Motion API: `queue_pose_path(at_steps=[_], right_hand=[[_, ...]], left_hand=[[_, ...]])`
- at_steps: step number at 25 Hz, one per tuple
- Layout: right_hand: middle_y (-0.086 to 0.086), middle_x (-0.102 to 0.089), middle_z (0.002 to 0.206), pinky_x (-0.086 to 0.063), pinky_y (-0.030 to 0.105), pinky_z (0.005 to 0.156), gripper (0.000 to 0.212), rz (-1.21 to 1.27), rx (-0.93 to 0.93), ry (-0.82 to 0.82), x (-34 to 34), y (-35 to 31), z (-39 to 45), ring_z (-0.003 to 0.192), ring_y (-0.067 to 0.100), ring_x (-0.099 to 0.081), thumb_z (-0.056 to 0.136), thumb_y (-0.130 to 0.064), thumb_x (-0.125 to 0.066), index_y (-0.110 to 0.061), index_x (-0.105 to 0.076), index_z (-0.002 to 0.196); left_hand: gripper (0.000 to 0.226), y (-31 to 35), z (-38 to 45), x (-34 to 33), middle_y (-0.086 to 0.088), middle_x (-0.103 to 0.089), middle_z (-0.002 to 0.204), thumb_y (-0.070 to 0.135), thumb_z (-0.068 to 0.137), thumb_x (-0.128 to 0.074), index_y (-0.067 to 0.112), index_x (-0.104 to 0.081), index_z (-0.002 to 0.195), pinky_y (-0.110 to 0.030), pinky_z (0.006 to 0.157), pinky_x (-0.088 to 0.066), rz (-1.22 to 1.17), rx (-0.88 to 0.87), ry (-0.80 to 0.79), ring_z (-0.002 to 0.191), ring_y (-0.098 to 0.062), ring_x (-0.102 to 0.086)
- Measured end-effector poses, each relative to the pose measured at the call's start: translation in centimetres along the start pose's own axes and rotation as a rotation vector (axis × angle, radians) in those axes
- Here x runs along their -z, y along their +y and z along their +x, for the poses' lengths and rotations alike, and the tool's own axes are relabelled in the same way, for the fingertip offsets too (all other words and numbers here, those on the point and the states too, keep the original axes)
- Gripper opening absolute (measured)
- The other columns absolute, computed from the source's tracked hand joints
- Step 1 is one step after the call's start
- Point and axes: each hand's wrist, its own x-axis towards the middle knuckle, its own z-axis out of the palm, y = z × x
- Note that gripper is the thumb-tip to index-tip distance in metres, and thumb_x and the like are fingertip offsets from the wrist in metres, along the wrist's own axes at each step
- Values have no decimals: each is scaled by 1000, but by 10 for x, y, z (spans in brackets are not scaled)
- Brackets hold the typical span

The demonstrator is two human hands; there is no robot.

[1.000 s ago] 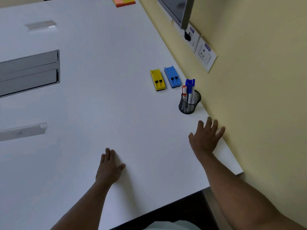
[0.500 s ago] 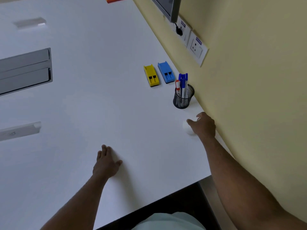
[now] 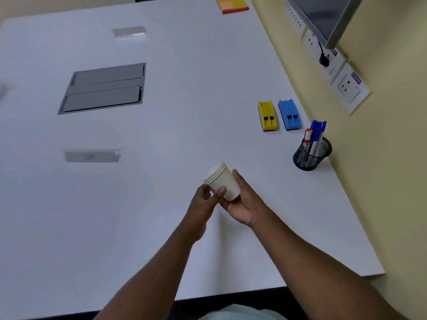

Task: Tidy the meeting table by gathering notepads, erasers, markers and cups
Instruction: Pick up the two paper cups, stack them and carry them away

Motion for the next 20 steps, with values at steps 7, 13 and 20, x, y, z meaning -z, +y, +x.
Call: queue_pose_path(at_steps=[7,13,20], right_hand=[[12,-69,118,-53,41,91,50,-440,-158,98,-26,54,24,109,26,-65,78,-47,-72,-14,-66,115],[-11,-64,117,-44,27,91,21,-1514,467,223,-53,73,45,112,11,-56,94,-37,-52,-30,-65,109],[-5,-62,127,-33,18,95,20,-1880,603,-89,-82,97,76,123,12,-49,92,-30,-60,-17,-71,102]], left_hand=[[56,6,-10,50,-11,-72,110,43,74,-78,17,-61,121,-36,85,-54,-203,-121,166,106,-29,-67],[83,5,-10,118,16,-57,121,55,67,-77,35,-37,136,-28,83,-44,524,-130,488,104,-11,-56],[92,-9,-9,173,5,-62,127,64,62,-71,37,-33,141,-32,86,-48,813,-98,489,112,-22,-59]])
